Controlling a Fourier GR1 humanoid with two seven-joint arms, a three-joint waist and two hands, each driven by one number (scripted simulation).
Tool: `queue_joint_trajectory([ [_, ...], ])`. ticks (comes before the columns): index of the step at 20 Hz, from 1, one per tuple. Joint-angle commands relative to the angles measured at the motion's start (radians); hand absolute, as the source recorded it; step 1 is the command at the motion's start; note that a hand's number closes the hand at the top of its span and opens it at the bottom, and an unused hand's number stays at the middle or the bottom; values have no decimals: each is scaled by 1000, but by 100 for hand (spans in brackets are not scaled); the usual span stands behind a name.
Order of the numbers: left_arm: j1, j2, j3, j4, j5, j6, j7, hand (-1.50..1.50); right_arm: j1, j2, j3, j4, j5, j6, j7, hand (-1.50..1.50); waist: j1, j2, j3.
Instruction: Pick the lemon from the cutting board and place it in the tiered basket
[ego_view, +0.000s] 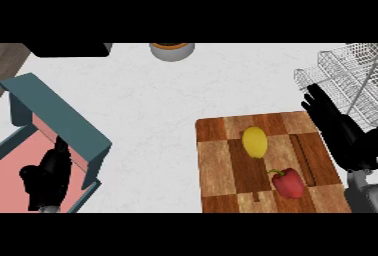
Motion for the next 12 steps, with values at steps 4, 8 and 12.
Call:
queue_joint_trajectory([
  [4,-54,83,58,45,-68,-18,-12,0,15,130,-101,-110,82,-332,-16,150,-12,21,-6],
  [8,-74,95,73,49,-77,0,-8,0,200,45,-159,73,244,-513,72,150,-98,54,-21],
  [12,-97,106,72,76,-70,-36,-3,0,265,222,-150,-61,355,-848,74,-150,-65,21,-13],
])
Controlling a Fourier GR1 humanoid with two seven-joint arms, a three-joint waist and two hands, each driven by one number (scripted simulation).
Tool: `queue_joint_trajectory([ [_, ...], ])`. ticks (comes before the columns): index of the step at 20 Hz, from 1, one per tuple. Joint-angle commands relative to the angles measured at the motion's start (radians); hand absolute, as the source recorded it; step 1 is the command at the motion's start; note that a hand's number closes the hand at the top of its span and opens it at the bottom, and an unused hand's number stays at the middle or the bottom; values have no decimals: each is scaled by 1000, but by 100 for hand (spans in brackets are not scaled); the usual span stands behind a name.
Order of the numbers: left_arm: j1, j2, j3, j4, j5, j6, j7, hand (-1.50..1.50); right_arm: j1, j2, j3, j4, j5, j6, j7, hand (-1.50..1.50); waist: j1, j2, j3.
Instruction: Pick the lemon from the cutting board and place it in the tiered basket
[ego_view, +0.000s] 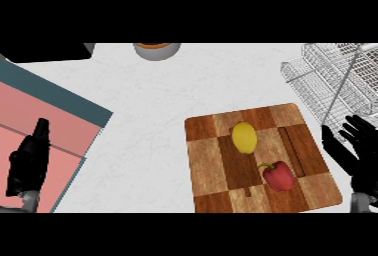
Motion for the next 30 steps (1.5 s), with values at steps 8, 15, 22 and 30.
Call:
queue_joint_trajectory([
  [8,-61,9,3,87,-7,-69,-40,0,295,-142,246,-352,389,-149,436,-150,55,8,-8],
  [15,-107,-7,-19,85,-7,-95,-16,0,193,-374,270,-476,423,138,878,-150,101,14,-6],
  [22,-158,-39,-34,119,-36,-86,0,0,-85,-412,245,-498,428,293,1305,-150,113,13,-1],
  [30,-158,-63,-35,164,-50,-94,-44,0,-220,-306,296,-301,358,355,1317,-150,115,13,-3],
])
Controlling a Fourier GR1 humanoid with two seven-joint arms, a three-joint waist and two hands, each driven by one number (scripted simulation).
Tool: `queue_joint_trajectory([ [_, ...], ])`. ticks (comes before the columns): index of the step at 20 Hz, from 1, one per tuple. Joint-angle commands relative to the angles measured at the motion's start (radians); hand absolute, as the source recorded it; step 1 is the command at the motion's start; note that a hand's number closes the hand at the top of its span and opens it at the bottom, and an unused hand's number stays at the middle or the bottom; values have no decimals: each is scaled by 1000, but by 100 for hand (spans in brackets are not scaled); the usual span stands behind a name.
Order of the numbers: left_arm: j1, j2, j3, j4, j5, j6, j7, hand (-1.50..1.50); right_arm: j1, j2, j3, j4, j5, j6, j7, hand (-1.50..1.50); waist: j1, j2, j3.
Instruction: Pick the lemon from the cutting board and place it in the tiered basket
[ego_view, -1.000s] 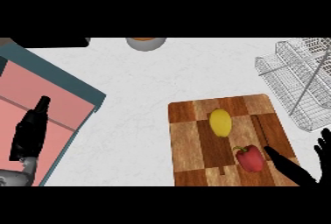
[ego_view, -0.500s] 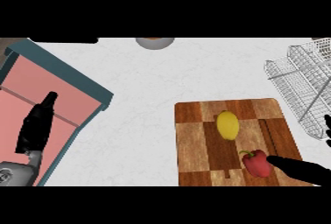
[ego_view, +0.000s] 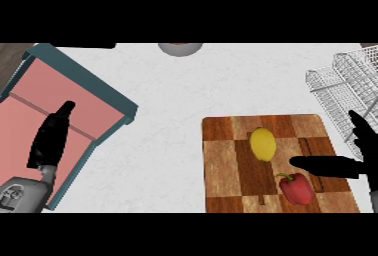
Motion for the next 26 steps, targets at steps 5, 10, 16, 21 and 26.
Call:
queue_joint_trajectory([
  [5,-36,-23,13,31,0,-4,19,0,-141,82,79,165,6,72,243,-150,-13,-4,1],
  [10,19,4,36,0,0,-13,-3,0,-134,131,111,200,31,73,243,-150,-21,-13,2],
  [16,14,4,48,19,-7,-19,-4,0,-228,152,114,268,63,161,243,-150,-28,-14,0],
  [21,-5,15,75,21,6,-32,20,0,-185,186,149,273,161,156,243,-150,-49,-18,2],
  [26,46,-16,42,-20,-17,-17,7,0,-274,265,106,374,195,215,243,-150,-26,-17,2],
])
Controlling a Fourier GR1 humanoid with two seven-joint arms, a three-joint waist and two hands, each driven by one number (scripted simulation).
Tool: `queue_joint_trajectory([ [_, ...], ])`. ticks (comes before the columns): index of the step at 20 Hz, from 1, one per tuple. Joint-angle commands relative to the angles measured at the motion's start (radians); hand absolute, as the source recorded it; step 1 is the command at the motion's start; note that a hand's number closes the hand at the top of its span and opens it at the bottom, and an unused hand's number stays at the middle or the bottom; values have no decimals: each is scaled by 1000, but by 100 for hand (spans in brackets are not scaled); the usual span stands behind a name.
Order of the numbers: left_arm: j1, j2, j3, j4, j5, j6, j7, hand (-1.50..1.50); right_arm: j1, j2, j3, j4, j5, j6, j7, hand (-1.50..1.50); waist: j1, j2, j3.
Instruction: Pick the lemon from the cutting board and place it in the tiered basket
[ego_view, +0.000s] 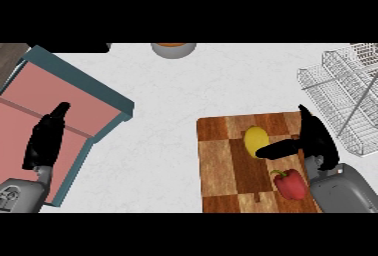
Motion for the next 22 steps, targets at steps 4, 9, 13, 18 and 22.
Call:
queue_joint_trajectory([
  [4,5,-10,13,6,-13,4,-15,0,-37,103,-22,41,85,64,237,-150,-9,0,2],
  [9,28,-18,17,14,-4,-7,-20,0,-7,182,-43,55,126,90,237,-150,-14,-2,1],
  [13,13,-15,13,-30,-19,-2,22,0,-39,213,-114,84,164,116,237,-150,-6,-1,3],
  [18,16,-41,2,-18,-52,22,5,0,0,309,-108,92,229,127,237,-150,-12,0,3],
  [22,15,-18,44,2,-21,-35,-23,0,-43,302,-166,136,225,145,207,-150,-1,6,4],
])
